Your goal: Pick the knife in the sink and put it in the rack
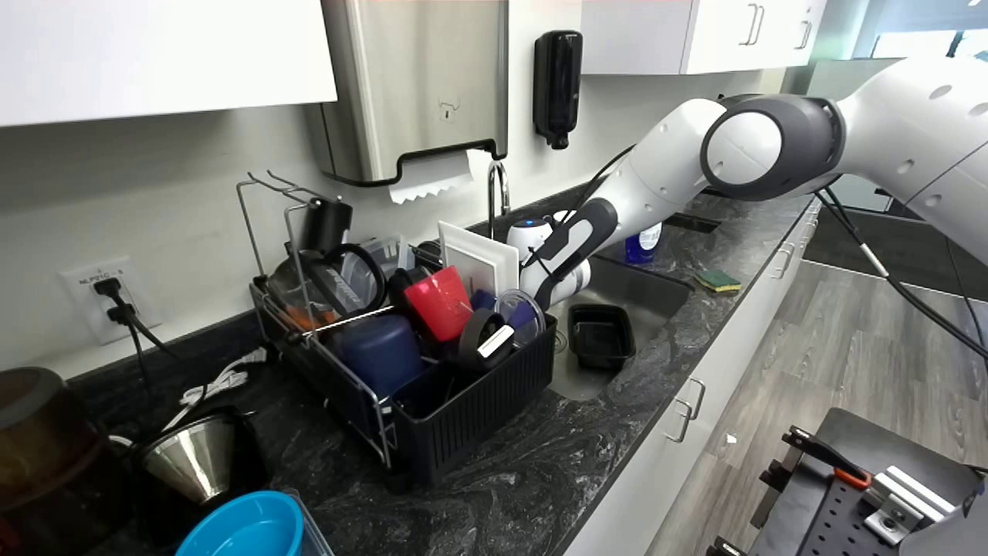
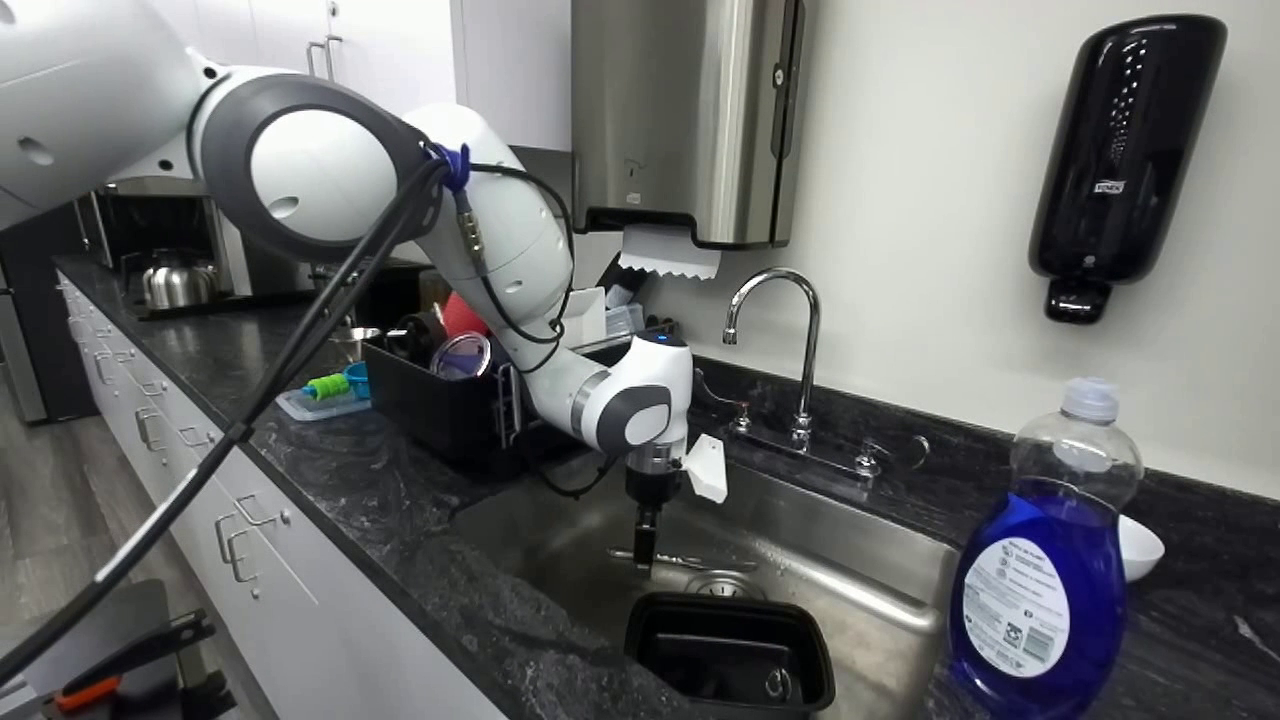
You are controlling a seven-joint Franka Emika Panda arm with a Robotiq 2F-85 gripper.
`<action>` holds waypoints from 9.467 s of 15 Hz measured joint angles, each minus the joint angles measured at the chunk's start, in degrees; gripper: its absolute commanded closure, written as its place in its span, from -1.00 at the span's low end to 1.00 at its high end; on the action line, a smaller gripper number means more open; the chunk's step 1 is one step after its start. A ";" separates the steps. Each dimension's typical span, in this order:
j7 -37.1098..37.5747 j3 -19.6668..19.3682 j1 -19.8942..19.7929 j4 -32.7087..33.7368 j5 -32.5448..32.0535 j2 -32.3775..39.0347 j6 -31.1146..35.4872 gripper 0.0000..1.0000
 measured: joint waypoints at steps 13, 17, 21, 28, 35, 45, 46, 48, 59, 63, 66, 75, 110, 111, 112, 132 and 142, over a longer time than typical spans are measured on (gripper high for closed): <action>-0.70 -0.94 0.94 3.75 -0.63 1.53 -2.33 0.94; -0.79 -0.97 0.99 3.95 -0.63 1.55 -2.42 0.93; -0.48 -1.17 1.00 4.19 -0.62 1.55 -2.26 0.93; 5.92 -1.30 0.99 4.55 -0.09 -2.20 -2.25 0.93; 11.83 -1.17 0.50 1.80 4.60 -6.78 -5.73 0.93; 15.67 0.92 -3.04 -2.18 15.47 -12.78 -11.84 0.93; 15.67 1.18 -3.37 -2.73 16.47 -13.45 -11.92 0.93; 15.67 1.69 -4.09 -4.04 18.33 -14.92 -11.98 0.93; 14.57 2.71 -7.53 -17.38 27.10 -25.97 -12.17 0.93; 12.60 2.71 -7.67 -23.37 29.81 -30.53 -12.17 0.93; 10.78 2.70 -7.68 -27.05 31.99 -33.56 -12.18 0.93; 5.34 2.02 -7.66 -35.40 37.24 -41.33 -12.50 0.93; 4.57 -2.52 -3.07 -25.76 30.68 -30.59 -18.59 0.93; 4.58 -2.52 -3.07 -25.36 30.42 -30.14 -18.88 0.93; 4.59 -2.52 -3.06 -25.11 30.17 -29.87 -19.05 0.93; 4.67 -2.77 -2.18 -35.65 29.11 -43.97 -22.39 0.93; 4.55 -2.86 -1.62 -33.54 30.51 -43.03 -22.36 0.93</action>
